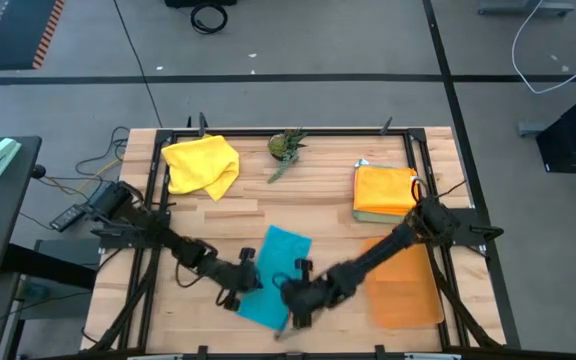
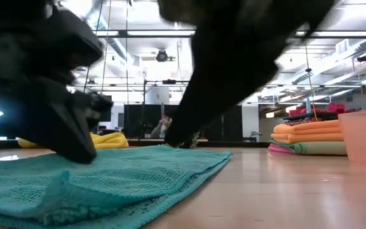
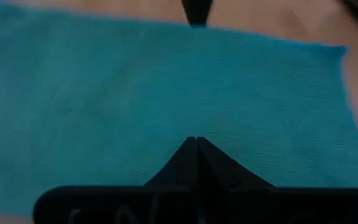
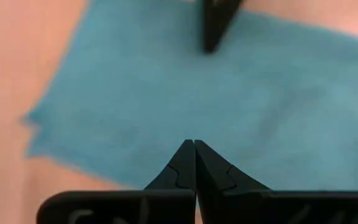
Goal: Fold microfiber towels
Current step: Fold the blue microfiber towel
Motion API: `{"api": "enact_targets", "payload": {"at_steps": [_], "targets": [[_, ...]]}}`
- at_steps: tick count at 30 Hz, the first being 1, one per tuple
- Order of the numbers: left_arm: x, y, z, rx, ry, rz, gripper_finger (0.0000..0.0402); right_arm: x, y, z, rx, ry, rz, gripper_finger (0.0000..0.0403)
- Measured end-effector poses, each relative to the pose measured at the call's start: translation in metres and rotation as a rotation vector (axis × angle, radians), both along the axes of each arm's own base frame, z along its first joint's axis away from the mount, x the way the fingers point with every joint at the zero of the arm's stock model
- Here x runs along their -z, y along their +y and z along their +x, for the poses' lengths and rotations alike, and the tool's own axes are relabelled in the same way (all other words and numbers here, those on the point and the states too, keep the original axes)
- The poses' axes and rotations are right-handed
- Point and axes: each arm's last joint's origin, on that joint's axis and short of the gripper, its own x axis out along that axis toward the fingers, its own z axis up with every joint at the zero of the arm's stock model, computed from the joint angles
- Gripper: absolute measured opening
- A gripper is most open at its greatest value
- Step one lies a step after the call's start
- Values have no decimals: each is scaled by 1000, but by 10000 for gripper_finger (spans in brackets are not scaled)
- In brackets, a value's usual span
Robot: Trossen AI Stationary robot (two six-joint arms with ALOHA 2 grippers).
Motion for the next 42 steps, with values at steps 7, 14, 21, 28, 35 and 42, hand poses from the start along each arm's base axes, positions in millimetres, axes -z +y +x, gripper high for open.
{"api": "enact_targets", "payload": {"at_steps": [7, 14, 21, 28, 35, 42], "targets": [[4, -5, -6, -92, 99, -153, 14, 10, -68, -15, 133, 0, 40, 2], [4, -18, -14, -333, 123, -355, 12, 36, -103, -32, 215, -102, 158, 2], [3, -12, -11, -443, 42, -311, 14, 42, -133, -22, 216, -139, 74, 2], [-20, -1, -2, -344, -76, -215, 9, 24, -168, -24, 202, -125, 25, 2], [-46, -19, -19, 44, -125, -65, 48, -28, -118, -40, 53, -242, 50, 2], [-29, -45, -42, 248, -76, 84, 89, -7, -35, -51, -210, -358, -64, 21]]}}
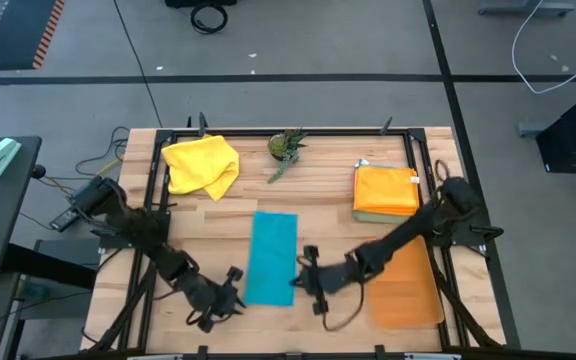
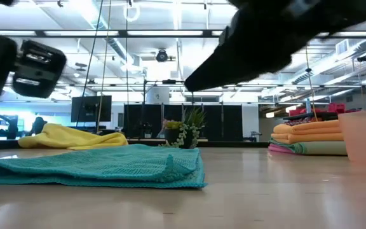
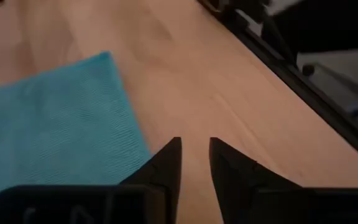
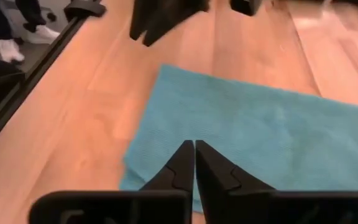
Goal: Fold microfiber towels
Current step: Fold the blue microfiber towel
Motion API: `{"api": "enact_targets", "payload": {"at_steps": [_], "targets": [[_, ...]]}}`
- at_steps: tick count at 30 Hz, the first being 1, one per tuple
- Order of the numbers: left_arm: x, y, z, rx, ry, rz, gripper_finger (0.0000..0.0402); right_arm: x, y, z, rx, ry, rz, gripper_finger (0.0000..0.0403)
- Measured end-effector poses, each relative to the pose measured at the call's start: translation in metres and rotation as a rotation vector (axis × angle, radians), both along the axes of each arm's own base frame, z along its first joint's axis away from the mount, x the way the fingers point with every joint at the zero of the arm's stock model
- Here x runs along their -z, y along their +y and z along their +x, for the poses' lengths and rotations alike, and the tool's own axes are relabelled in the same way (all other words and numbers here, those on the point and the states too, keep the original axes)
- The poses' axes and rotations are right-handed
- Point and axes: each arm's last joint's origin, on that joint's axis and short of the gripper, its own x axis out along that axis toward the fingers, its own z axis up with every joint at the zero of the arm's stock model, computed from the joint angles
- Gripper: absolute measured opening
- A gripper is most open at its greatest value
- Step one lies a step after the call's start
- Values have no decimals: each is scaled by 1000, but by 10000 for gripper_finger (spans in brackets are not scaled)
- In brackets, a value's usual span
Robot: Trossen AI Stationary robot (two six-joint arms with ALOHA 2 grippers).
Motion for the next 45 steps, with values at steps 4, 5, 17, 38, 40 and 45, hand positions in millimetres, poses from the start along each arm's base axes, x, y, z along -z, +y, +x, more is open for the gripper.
{"api": "enact_targets", "payload": {"at_steps": [4, 5, 17, 38, 40, 45], "targets": [[5, -5, -4, -13, -14, 48, 123, 13, 21, 4, -11, -6, -10, 51], [7, -5, -4, -18, -12, 52, 132, 17, 24, 7, -16, 13, 0, 60], [33, -3, 1, -61, 53, 87, 193, 8, 47, 39, -103, 177, -26, 177], [25, -3, 1, -66, 23, 53, 174, 22, 32, 47, -217, 288, 71, 177], [17, -3, 2, -61, -3, 39, 173, 23, 33, 45, -221, 303, 65, 177], [14, -3, 1, -40, -21, 56, 176, 24, 32, 45, -216, 307, 68, 177]]}}
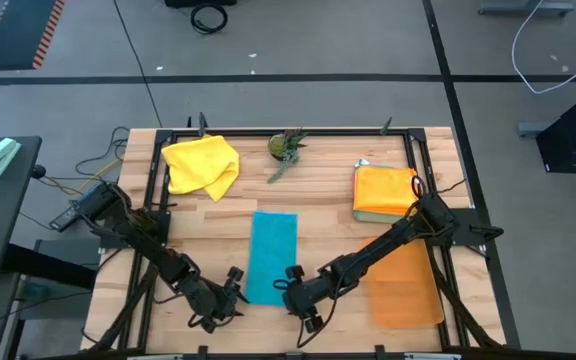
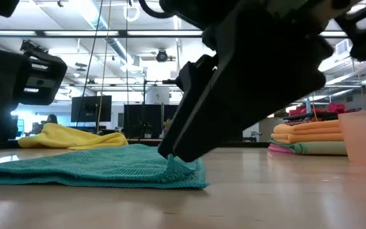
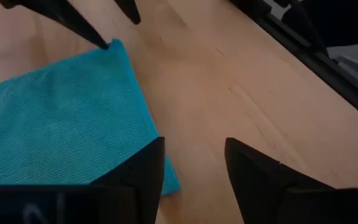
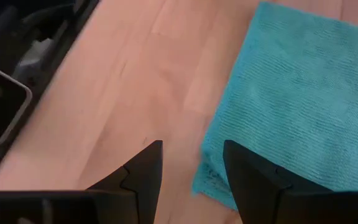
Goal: Fold microfiber towels
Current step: Fold the blue microfiber towel
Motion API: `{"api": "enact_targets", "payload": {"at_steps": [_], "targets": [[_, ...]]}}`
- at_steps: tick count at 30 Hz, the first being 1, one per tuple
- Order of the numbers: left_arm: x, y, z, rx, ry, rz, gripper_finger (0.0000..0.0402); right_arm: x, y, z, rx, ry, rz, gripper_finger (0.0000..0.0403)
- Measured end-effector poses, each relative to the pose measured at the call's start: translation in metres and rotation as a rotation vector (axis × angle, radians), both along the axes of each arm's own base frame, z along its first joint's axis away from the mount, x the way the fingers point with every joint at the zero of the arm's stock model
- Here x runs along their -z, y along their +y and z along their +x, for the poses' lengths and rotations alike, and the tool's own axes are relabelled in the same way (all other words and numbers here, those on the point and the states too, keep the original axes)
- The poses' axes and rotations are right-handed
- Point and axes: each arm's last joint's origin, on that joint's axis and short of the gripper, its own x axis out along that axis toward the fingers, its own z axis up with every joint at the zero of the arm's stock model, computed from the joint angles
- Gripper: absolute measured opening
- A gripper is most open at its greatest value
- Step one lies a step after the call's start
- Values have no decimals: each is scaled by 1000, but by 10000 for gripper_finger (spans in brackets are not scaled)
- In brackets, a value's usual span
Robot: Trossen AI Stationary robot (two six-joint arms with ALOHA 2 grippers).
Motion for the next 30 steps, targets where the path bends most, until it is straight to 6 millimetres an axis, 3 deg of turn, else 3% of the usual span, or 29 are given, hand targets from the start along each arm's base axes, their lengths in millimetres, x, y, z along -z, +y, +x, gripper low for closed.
{"api": "enact_targets", "payload": {"at_steps": [8, 24, 30], "targets": [[4, 3, -2, -4, 46, 34, 177, 18, 0, 1, 15, 46, -13, 177], [16, 13, 6, -16, 108, 56, 181, 20, -1, 1, 33, 51, -15, 161], [18, 15, 6, -10, 145, 53, 154, 21, -2, 1, 52, 43, -32, 138]]}}
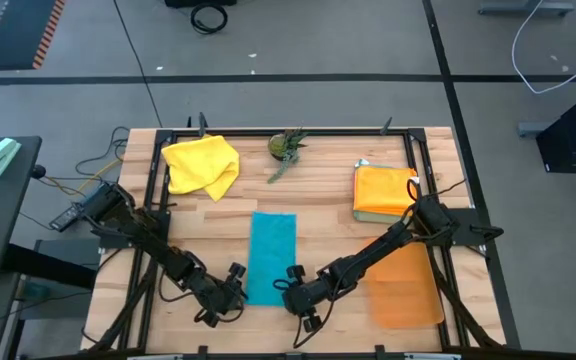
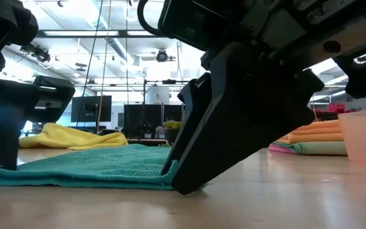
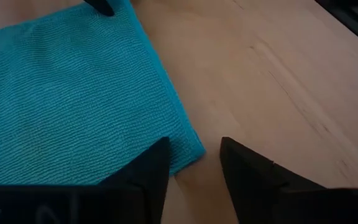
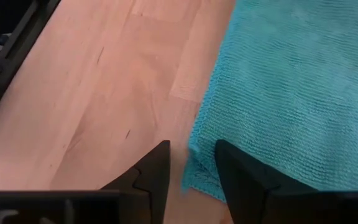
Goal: Fold microfiber towels
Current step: Fold the blue microfiber towel
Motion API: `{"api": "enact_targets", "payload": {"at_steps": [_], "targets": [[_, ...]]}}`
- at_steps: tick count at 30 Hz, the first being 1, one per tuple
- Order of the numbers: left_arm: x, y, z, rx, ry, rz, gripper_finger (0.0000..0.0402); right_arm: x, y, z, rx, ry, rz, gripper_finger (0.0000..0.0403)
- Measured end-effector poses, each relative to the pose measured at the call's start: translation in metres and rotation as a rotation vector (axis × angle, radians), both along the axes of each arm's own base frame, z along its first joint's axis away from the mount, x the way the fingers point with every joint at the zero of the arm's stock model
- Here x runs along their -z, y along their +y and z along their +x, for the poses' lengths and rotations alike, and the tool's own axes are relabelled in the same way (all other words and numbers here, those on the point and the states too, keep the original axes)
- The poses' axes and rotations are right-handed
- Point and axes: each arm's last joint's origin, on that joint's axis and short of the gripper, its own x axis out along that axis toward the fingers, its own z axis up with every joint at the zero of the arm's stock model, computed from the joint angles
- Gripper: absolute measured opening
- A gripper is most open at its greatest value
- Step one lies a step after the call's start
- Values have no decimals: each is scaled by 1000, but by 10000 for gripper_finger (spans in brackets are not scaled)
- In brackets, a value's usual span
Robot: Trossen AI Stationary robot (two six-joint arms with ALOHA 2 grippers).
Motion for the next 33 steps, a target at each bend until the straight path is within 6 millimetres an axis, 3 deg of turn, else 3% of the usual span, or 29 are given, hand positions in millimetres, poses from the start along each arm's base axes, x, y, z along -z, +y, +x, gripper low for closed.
{"api": "enact_targets", "payload": {"at_steps": [13, 18, 26, 33], "targets": [[11, 5, 3, -50, 45, 1, 56, 1, -1, 0, 54, -14, -27, 48], [12, -2, 0, -30, 17, -15, 11, 1, -2, 1, 87, -37, -52, 43], [-3, -7, -5, -8, 2, -81, 6, -7, 8, -5, 106, -31, 13, 42], [-28, -13, -11, 6, -36, -202, 5, -34, 12, -9, 146, -45, 143, 42]]}}
